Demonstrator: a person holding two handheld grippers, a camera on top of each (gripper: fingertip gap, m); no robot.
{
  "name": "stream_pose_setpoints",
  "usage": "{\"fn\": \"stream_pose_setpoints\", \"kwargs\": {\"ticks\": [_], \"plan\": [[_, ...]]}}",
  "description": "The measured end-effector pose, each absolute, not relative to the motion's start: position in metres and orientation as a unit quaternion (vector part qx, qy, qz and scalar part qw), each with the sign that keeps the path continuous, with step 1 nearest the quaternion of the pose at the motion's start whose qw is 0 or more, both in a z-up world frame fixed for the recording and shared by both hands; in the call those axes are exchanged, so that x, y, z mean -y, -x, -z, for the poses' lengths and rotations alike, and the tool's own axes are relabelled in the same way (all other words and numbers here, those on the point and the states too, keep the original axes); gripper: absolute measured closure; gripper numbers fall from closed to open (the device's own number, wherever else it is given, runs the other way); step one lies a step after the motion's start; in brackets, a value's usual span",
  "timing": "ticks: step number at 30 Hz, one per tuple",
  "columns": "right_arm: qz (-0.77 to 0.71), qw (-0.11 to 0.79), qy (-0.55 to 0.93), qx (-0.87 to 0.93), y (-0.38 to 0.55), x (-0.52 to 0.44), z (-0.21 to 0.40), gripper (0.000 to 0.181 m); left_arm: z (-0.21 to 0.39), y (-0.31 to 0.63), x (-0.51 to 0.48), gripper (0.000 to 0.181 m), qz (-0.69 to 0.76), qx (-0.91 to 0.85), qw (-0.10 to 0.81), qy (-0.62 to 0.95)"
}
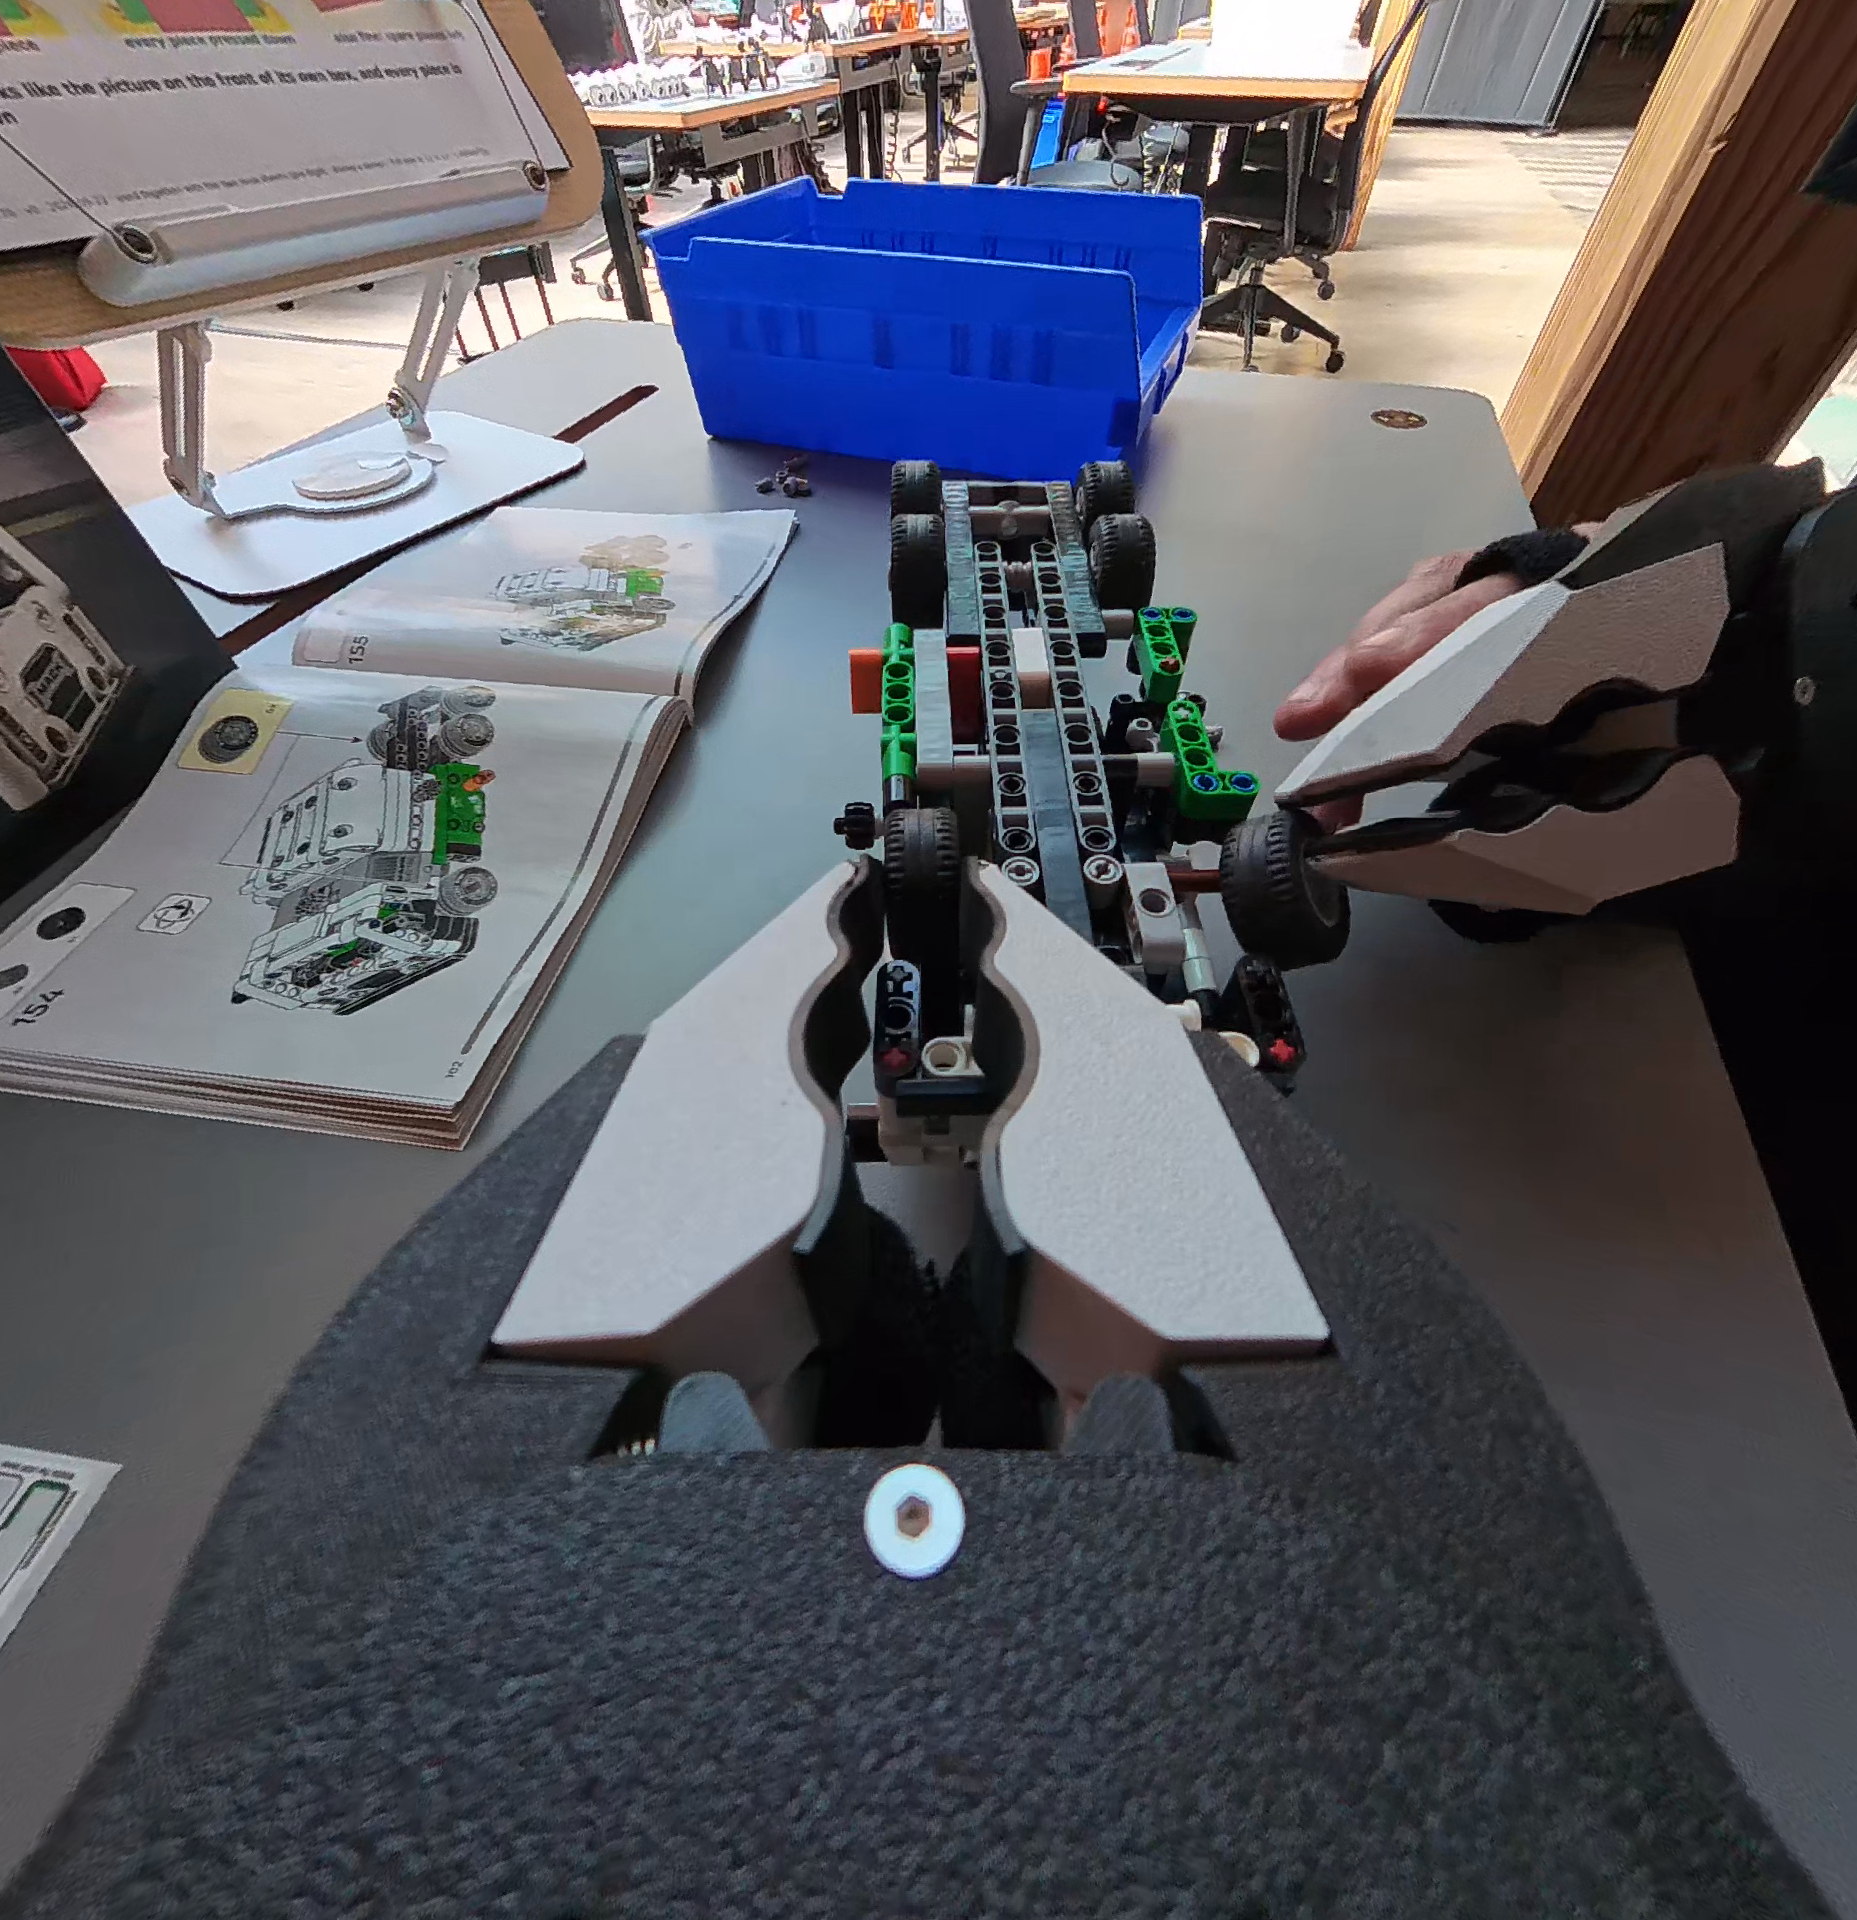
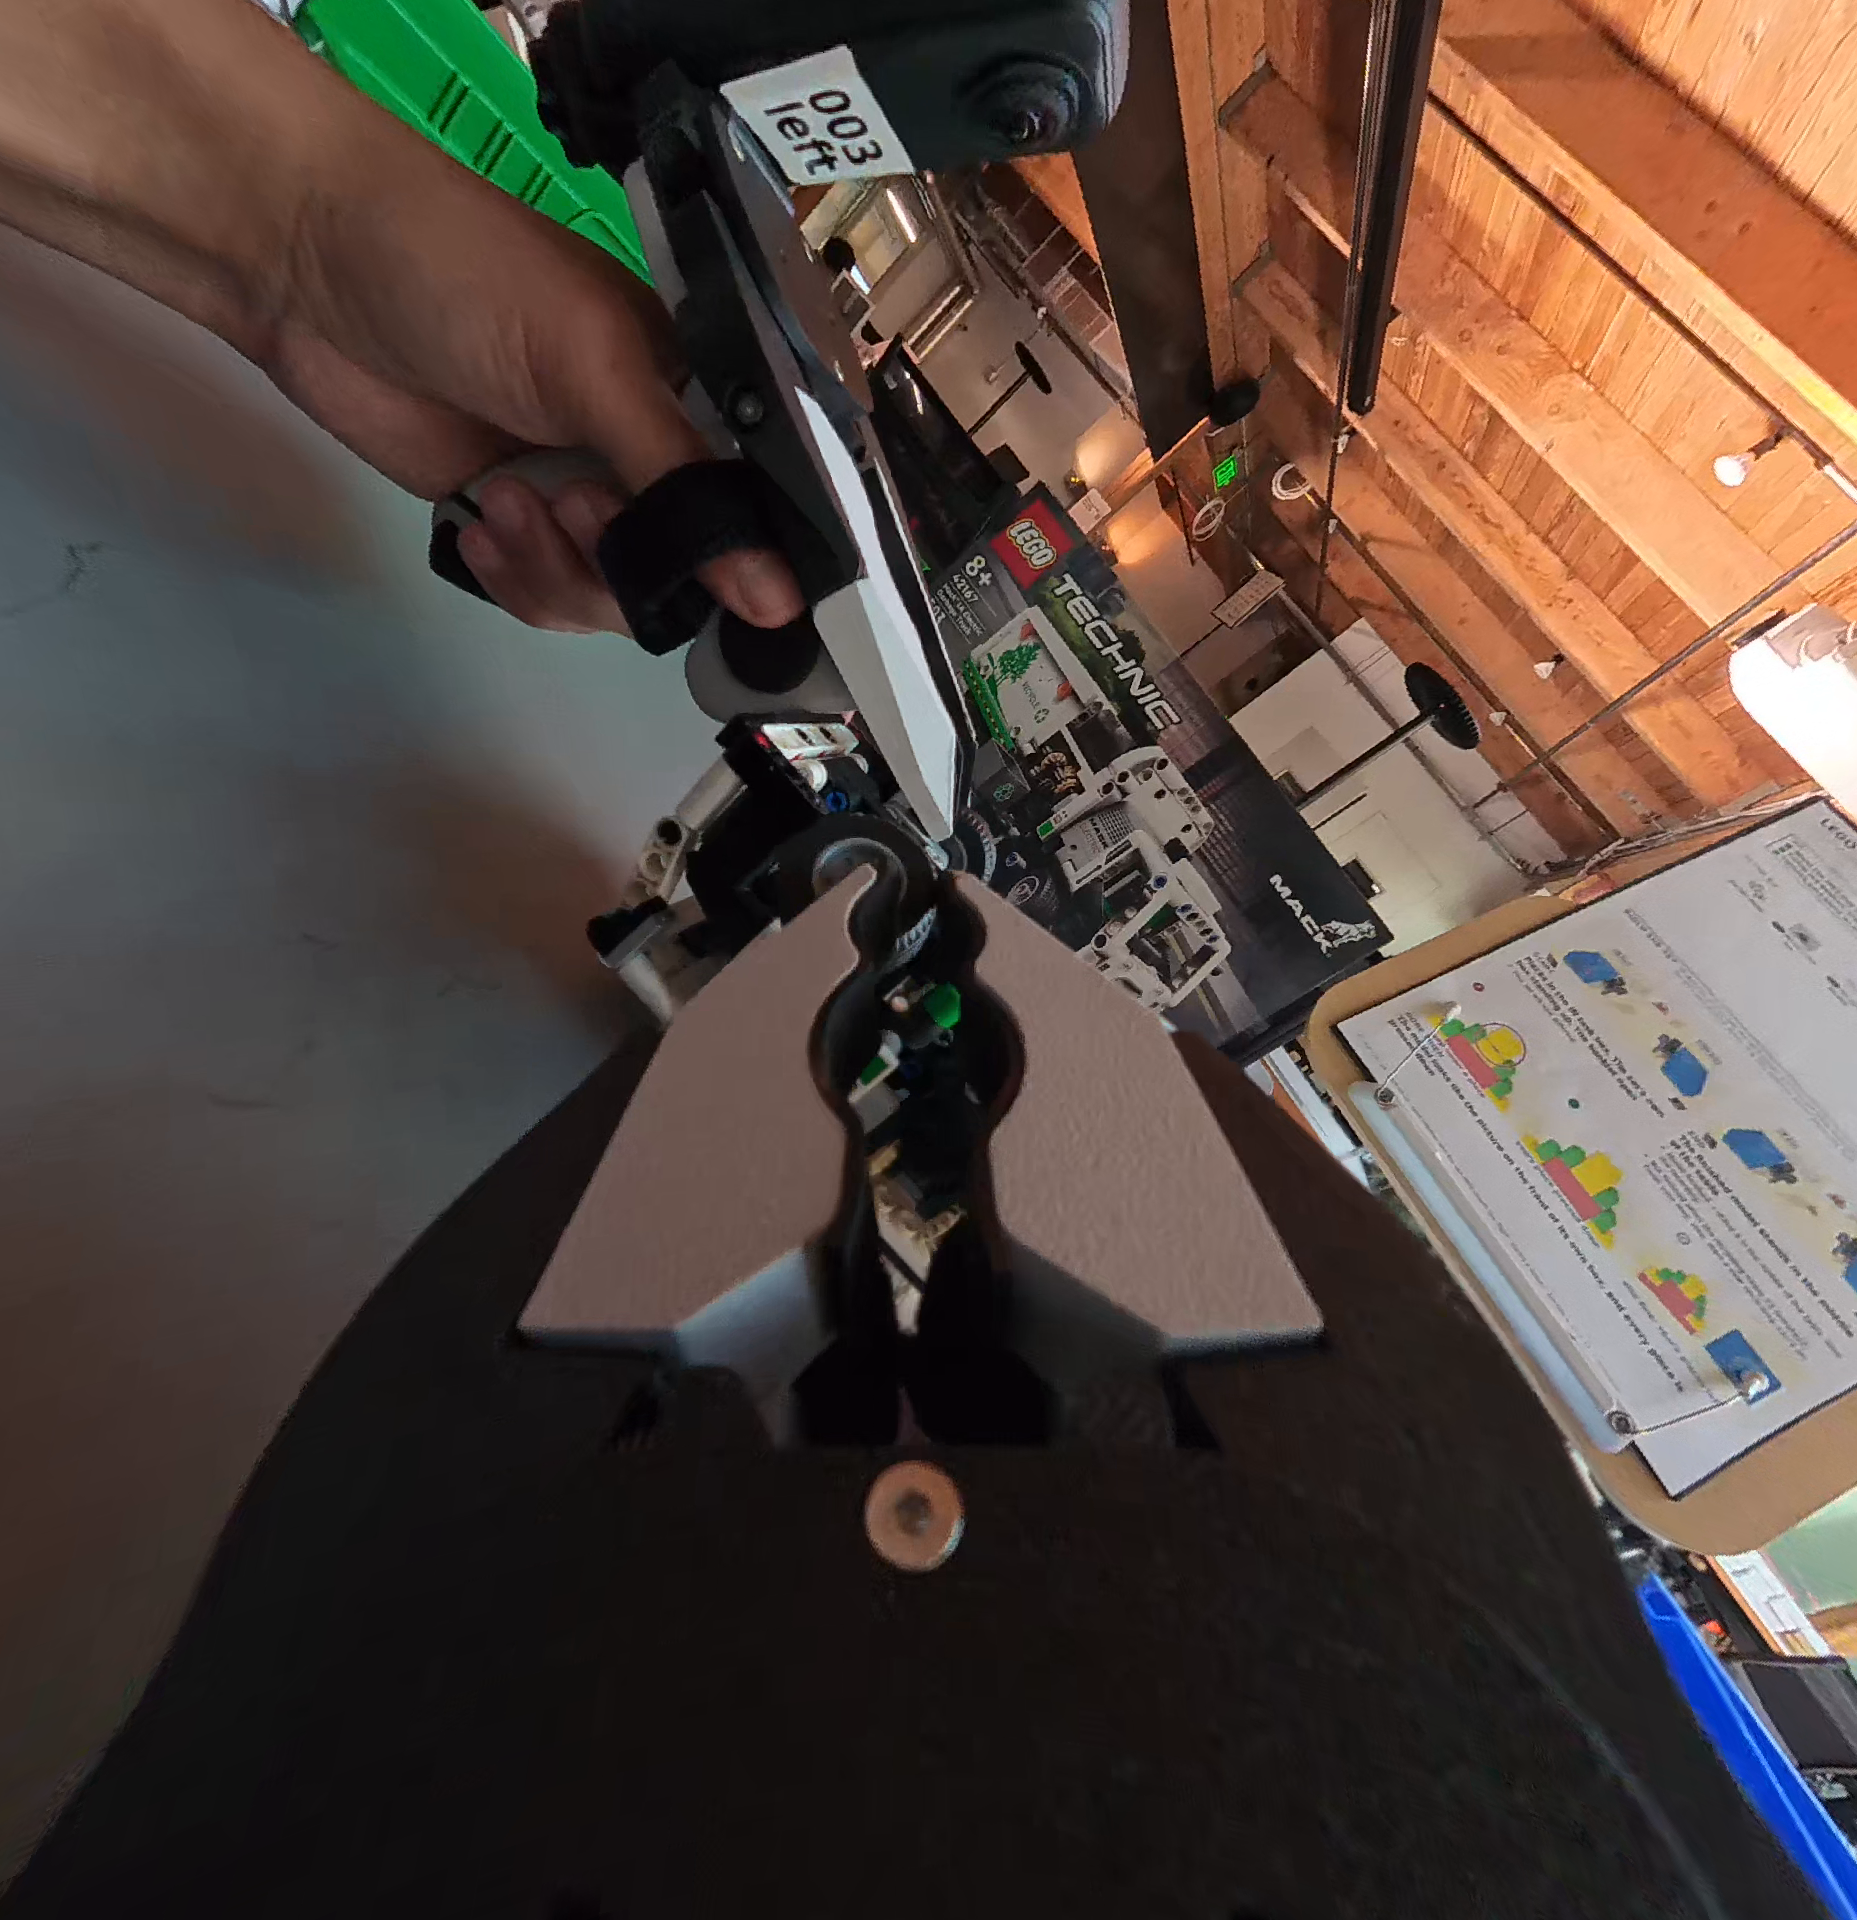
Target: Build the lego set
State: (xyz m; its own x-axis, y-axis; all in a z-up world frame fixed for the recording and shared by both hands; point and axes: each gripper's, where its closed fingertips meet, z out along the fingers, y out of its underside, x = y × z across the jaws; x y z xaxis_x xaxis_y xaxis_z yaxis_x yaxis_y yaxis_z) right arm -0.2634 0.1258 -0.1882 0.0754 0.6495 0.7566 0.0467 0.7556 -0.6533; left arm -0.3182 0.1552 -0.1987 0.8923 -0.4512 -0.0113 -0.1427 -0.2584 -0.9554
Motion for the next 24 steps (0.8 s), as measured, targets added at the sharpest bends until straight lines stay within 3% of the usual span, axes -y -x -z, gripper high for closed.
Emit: {"fn": "stream_pose_setpoints", "kwargs": {"ticks": [1, 13, 24], "plan": [[-0.218, 0.681, 0.260, 0.649, 0.263, -0.125, 0.188, 0.176, 0.199, 0.318, -0.155, 0.169, 0.136, -0.189, 0.578, 0.782], [-0.045, 0.740, -0.071, 0.667, 0.261, -0.115, 0.191, 0.176, 0.199, 0.318, -0.156, 0.168, 0.182, -0.193, 0.572, 0.776], [-0.072, 0.735, -0.160, 0.654, 0.257, -0.118, 0.193, 0.176, 0.198, 0.318, -0.156, 0.169, 0.199, -0.190, 0.578, 0.768]]}}
